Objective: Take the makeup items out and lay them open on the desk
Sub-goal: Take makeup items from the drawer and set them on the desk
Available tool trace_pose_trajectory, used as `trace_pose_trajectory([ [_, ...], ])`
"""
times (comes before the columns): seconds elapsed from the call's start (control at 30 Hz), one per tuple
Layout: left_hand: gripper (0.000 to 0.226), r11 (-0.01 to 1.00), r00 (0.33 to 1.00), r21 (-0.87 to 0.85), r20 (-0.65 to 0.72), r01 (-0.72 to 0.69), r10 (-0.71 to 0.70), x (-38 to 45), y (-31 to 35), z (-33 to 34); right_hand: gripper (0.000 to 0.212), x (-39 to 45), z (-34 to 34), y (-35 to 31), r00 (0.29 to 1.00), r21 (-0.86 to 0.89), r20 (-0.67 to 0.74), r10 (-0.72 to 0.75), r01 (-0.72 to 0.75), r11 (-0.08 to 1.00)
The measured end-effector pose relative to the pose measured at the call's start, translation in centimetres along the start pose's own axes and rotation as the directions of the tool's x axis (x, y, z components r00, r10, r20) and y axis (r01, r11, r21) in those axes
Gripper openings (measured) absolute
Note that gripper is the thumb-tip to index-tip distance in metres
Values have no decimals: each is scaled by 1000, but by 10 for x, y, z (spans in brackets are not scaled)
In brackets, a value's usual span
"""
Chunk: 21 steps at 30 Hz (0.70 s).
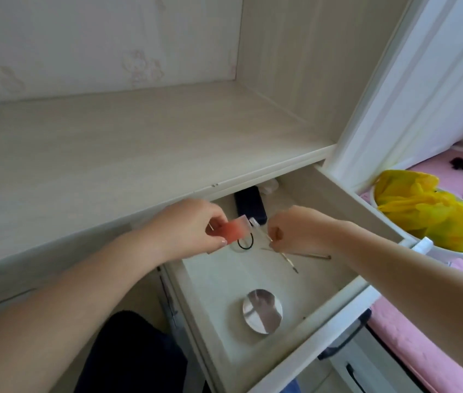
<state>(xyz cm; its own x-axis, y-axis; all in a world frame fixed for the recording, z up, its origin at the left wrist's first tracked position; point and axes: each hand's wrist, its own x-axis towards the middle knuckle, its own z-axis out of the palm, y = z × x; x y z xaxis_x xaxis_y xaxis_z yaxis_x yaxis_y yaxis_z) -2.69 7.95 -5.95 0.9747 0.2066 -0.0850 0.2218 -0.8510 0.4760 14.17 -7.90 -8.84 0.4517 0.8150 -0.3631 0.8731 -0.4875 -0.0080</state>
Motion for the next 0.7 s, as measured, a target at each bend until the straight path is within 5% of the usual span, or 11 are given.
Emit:
trace_pose_trajectory([
  [0.37, 22, 916, 931, -402, -334, -2, -145, -52, -41, -111, 6, 20, -121, -95, 969, 479, -212, -129, 218, 850],
  [0.7, 19, 788, 711, -616, -548, 12, -439, -108, -155, -171, 14, 130, -184, -241, 920, 736, -355, -166, 385, 557],
])
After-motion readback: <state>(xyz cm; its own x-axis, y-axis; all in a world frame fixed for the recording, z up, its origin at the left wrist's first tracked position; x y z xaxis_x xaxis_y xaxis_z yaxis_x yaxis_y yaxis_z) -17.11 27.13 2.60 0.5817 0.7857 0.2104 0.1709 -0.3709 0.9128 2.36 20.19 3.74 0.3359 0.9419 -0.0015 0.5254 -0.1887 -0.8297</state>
